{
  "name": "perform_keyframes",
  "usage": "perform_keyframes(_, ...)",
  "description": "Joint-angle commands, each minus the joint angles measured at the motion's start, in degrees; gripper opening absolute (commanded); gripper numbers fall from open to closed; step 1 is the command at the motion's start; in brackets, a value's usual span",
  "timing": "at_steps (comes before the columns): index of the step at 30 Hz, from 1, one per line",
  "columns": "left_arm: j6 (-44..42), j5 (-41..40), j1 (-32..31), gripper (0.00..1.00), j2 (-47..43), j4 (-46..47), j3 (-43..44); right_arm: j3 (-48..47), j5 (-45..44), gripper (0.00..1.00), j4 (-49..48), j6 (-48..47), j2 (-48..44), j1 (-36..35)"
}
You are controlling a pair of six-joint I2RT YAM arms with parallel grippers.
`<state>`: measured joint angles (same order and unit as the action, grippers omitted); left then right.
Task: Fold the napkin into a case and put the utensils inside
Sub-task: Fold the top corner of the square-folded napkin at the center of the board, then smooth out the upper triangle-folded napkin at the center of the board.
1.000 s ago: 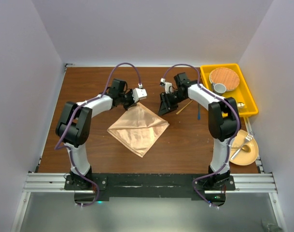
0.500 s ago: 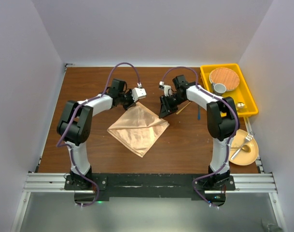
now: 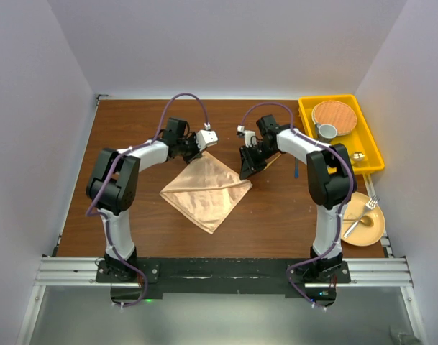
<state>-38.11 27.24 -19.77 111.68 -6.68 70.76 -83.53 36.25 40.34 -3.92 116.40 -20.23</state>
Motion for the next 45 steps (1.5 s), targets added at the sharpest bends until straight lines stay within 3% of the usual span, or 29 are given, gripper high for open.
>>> perform_keyframes(1,1.28,-0.88,0.79,0.00,0.73,2.99,2.54,0.12,-2.06,0.23,0.18,-0.91,0.93,-0.25)
perform_keyframes(6,1.37,-1.32,0.79,0.00,1.00,3.07,2.54,0.21,-2.50,0.20,-0.08,-0.65,1.20,-0.25)
perform_keyframes(10,1.81,-1.58,0.87,0.01,1.09,2.99,2.63,0.99,-2.76,0.10,-0.17,-0.65,1.64,-0.16)
perform_keyframes(14,2.95,-2.28,1.05,0.06,1.35,3.16,2.98,1.87,-3.55,0.06,-0.35,-0.56,1.90,-0.16)
perform_keyframes(19,6.46,-2.64,2.28,0.24,0.04,2.02,4.03,3.28,-3.82,0.04,-0.87,0.93,2.08,-0.25)
perform_keyframes(24,13.65,2.19,6.75,0.40,-6.64,-0.17,3.25,6.52,-3.38,0.01,-1.93,2.60,1.64,-0.25)
perform_keyframes(29,16.05,9.74,10.36,0.43,-14.27,-6.41,-0.09,11.80,-1.18,0.00,-3.77,6.99,-1.43,-1.30)
perform_keyframes(34,15.34,12.04,12.74,0.43,-18.60,-11.77,-5.19,19.89,1.28,0.00,-10.18,13.84,-7.84,-3.50)
perform_keyframes(41,17.80,22.74,13.09,0.43,-22.38,-14.86,-10.29,18.14,0.75,0.00,-11.16,14.38,-9.87,-3.68)
perform_keyframes(45,21.58,24.70,13.09,0.45,-22.56,-13.72,-12.84,16.82,0.58,0.00,-10.02,14.38,-9.61,-3.50)
